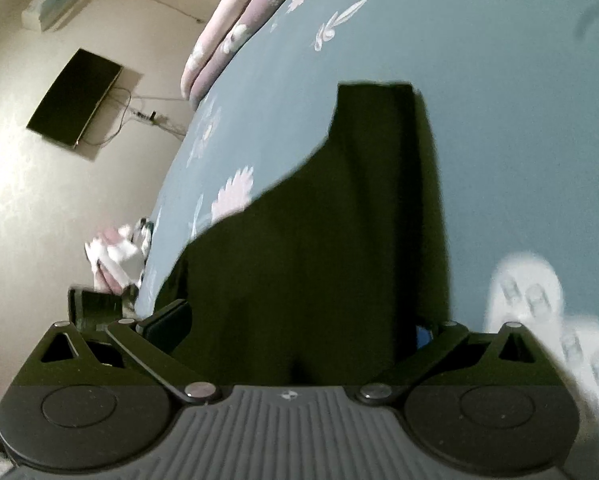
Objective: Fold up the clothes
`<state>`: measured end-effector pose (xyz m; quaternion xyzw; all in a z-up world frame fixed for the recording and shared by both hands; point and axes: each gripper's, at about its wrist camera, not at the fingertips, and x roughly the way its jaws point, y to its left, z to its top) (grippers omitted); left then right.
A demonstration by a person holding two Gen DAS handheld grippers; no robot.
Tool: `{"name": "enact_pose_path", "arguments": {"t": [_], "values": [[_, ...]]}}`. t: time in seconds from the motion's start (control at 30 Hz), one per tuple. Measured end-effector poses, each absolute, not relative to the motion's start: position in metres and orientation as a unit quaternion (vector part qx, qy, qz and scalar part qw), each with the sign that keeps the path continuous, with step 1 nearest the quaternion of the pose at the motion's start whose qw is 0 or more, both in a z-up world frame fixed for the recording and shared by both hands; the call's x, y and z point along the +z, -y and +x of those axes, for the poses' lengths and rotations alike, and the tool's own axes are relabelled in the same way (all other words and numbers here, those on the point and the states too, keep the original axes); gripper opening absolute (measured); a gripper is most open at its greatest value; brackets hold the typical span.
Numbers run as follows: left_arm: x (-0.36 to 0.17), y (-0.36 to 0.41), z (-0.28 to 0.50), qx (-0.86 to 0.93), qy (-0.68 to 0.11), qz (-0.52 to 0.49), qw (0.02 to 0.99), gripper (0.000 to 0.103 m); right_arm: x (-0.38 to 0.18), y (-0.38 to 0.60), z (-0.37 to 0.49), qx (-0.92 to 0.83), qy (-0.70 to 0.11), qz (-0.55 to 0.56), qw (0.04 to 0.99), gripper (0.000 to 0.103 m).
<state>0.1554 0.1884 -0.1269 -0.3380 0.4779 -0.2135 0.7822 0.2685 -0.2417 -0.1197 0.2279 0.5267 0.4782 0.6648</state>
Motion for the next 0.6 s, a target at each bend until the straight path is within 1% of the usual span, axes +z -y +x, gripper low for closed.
{"name": "enact_pose_path", "arguments": {"t": [0.33, 0.43, 0.53, 0.6], "values": [[-0.128, -0.190, 0.156, -0.217, -0.475, -0.343, 0.781, 0.051, -0.121, 0.236, 0.265, 0.501, -0.525, 0.229, 0.649, 0.103], [-0.128, -0.190, 0.158, -0.218, -0.477, -0.342, 0.780, 0.051, -0.119, 0.232, 0.265, 0.502, -0.520, 0.216, 0.657, 0.103], [-0.127, -0.189, 0.159, -0.214, -0.479, -0.341, 0.780, 0.051, -0.117, 0.226, 0.269, 0.501, -0.518, 0.202, 0.663, 0.100], [-0.126, -0.186, 0.158, -0.211, -0.479, -0.335, 0.784, 0.051, -0.118, 0.225, 0.271, 0.500, -0.515, 0.197, 0.667, 0.095]]}}
